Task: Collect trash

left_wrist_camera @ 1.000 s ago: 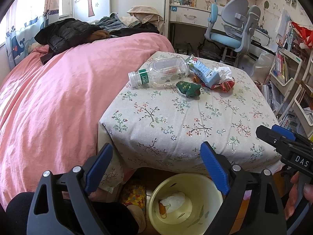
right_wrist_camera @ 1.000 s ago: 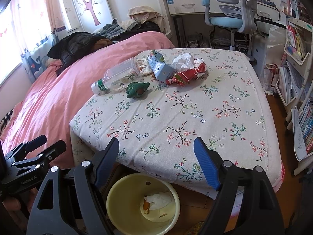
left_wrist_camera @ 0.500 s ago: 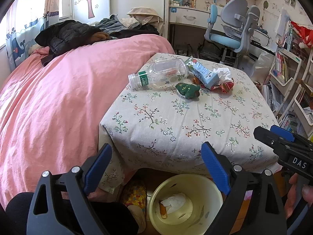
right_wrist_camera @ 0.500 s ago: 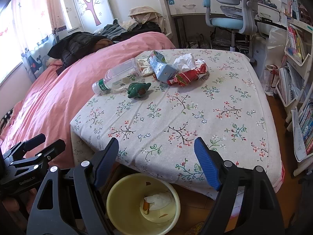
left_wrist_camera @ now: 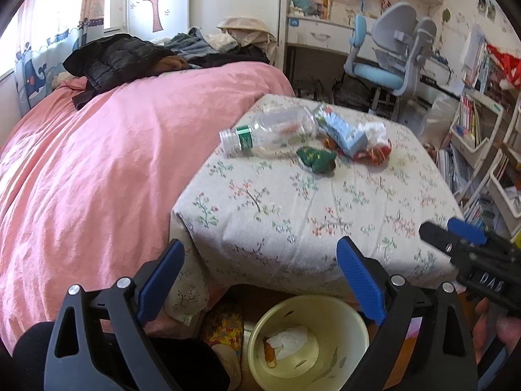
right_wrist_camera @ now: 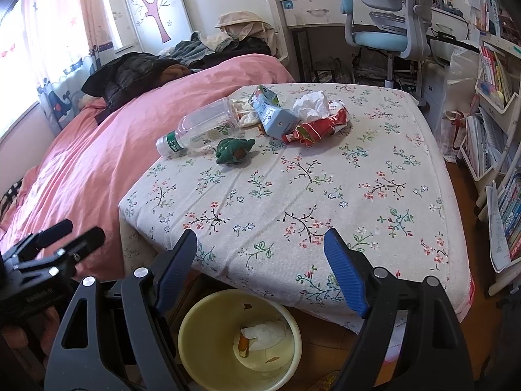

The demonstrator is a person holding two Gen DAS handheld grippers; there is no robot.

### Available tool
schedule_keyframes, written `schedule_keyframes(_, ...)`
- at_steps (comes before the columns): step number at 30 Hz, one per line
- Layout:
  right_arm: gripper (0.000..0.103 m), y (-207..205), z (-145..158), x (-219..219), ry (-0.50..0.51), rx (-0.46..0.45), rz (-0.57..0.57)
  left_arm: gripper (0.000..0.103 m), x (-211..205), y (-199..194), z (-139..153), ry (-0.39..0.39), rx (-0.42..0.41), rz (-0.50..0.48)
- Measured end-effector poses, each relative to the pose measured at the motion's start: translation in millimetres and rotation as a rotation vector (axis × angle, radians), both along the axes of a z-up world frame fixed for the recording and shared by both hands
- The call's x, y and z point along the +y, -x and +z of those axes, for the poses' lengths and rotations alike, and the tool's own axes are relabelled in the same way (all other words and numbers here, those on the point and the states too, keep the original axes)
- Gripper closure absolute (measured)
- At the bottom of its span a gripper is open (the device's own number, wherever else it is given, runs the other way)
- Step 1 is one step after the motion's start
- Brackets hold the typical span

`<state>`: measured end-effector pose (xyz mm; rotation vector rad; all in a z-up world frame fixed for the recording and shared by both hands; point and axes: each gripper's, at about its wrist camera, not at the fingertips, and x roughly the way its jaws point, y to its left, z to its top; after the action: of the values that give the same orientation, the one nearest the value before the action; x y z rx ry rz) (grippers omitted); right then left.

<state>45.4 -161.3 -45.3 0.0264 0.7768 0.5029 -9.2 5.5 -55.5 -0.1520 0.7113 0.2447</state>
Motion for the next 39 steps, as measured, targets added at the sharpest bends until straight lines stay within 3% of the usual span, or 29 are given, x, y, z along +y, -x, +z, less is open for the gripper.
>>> schedule_keyframes(5,0.026,-3.8,1.2,7.6,-0.001,-0.011,0.007,0.012,10.3,-9.5,12.6,-0.001,-0.023,0.0)
schedule_keyframes(15,0.026,-49.8,-1.3,55.2,0.017,0.012,0.065,0.011,28.6,-66.6,24.5,-0.114,0.016,-0.088)
schedule_keyframes(20,0.026,-80.4,-8.5,92.5,0.046,0.018,0.118,0.011,49.5,-94.6,19.7,-0.068,0.056,-0.077)
schedule_keyframes(26,0.026,-128.7,-28.2,130.9,0.064,0.051,0.142,0.011,54.7,-118.8,17.0,-0.103,0.071,-0.068)
schedule_keyframes(33,0.034,-171.3,-45.8,154.4,0.088,0.097,0.161,0.011,56.0,-154.1,14.3,-0.155,0.078,-0.099)
schedule_keyframes(35,0.043,-179.5,-52.7,153.5,0.097,0.112,0.161,0.011,58.4,-163.8,11.2,-0.138,0.088,-0.1)
schedule_keyframes(37,0.059,-184.8,-56.6,146.2,0.097,0.118,0.162,0.011,57.9,-170.3,9.4,-0.129,0.092,-0.112)
schedule_keyframes(39,0.062,-188.5,-58.0,137.0,0.075,0.135,0.18,0.011,54.6,-176.1,8.7,-0.132,0.091,-0.138)
